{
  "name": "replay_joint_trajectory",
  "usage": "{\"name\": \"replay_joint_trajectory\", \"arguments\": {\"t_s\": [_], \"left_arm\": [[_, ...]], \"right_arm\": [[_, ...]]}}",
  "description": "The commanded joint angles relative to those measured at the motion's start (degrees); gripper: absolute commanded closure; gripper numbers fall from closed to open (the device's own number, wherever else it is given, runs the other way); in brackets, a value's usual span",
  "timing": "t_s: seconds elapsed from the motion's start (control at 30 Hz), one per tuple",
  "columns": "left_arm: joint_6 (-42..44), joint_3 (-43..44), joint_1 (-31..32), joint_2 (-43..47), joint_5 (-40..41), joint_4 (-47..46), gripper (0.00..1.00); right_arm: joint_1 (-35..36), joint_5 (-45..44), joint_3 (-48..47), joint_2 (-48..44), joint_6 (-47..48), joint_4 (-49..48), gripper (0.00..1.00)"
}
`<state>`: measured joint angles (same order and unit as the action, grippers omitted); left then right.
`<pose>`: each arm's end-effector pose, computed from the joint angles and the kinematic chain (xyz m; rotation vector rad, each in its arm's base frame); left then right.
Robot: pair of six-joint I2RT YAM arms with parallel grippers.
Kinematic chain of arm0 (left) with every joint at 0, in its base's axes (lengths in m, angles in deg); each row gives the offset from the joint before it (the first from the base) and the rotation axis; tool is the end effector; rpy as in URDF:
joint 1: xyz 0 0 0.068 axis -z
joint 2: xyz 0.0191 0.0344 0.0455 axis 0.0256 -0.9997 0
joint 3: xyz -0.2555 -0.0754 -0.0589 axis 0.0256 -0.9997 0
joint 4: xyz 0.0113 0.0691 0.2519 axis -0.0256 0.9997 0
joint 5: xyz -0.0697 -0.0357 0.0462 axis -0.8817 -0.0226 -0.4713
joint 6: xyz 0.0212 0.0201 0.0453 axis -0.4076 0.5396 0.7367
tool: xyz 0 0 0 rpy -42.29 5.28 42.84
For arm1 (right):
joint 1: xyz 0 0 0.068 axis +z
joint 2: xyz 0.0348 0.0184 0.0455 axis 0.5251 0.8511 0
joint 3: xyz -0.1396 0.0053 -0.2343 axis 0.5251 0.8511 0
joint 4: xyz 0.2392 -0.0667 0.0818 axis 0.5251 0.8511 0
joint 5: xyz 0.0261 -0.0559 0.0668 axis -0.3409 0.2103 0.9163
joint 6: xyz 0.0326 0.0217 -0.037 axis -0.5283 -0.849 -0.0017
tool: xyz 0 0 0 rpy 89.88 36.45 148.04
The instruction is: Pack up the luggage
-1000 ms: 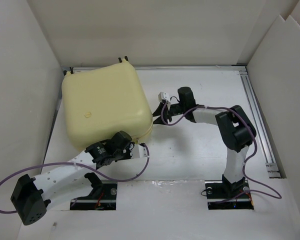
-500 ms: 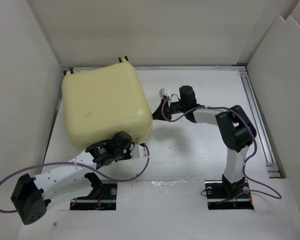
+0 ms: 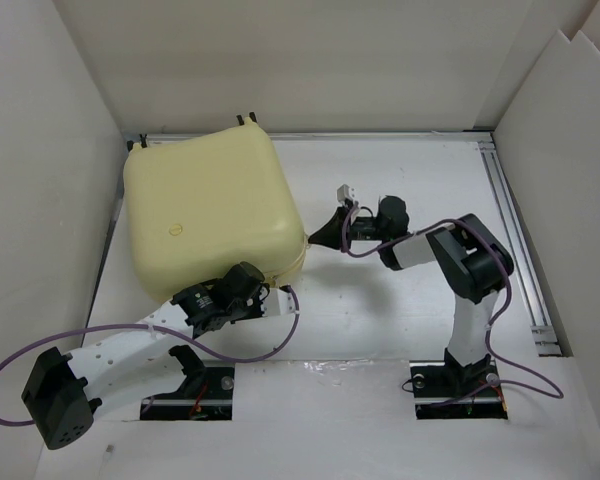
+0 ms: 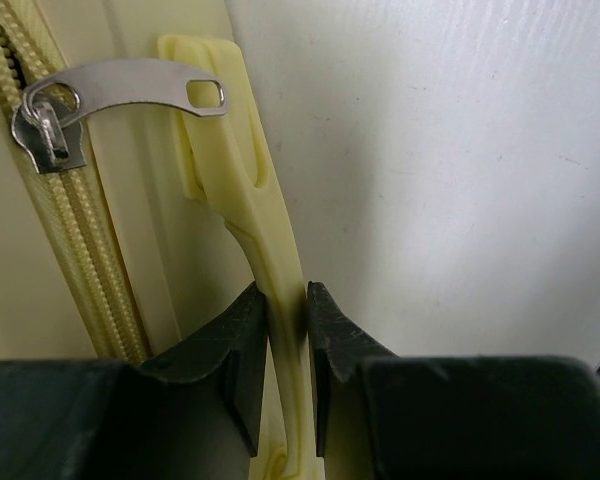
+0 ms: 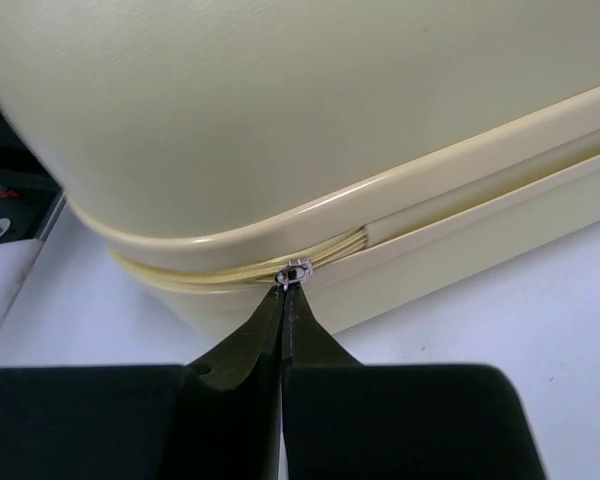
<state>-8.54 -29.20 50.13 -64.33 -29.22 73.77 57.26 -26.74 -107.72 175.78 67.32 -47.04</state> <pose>0.1192 -0.1317 0.2085 1.7246 1.7072 0.0467 0.3281 0.1924 0.1695 -1.1114 1.2989 1.2984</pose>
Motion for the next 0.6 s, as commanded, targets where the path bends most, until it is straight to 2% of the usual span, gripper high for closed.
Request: {"name": "replay_joint_trajectory", "arguments": {"t_s": [0.0, 0.13, 0.17, 0.23, 0.27, 0.3, 0.57], "left_arm": [[0.22, -1.91, 0.03, -0.50, -1.33, 1.31, 1.00], [0.22, -2.44, 0.03, -1.12, -0.71, -0.01, 1.00], [0.22, -1.83, 0.03, -1.73, -0.71, -0.01, 1.00], [-0.39, -1.13, 0.03, -1.73, -1.41, -0.01, 1.00], [-0.40, -0.34, 0.03, -1.73, -2.03, -0.01, 1.00], [-0.40, 0.19, 0.03, -1.73, -2.03, -0.01, 1.00], [-1.63, 4.85, 0.03, -2.26, -8.00, 0.52, 1.00]], "right_arm": [[1.22, 4.74, 4.76, -4.92, -1.76, -7.72, 1.00], [3.06, 2.20, 9.95, -10.89, 5.78, 0.96, 1.00], [4.98, 1.23, 10.48, -12.47, 8.41, 8.81, 1.00], [7.89, -1.75, 10.49, -17.65, 19.56, 20.34, 1.00], [9.73, -5.42, 9.62, -19.15, 23.43, 31.28, 1.00], [13.32, -6.85, 9.00, -20.38, 26.51, 34.96, 1.00], [23.89, -14.06, 9.52, -22.15, 27.08, 36.15, 1.00]]}}
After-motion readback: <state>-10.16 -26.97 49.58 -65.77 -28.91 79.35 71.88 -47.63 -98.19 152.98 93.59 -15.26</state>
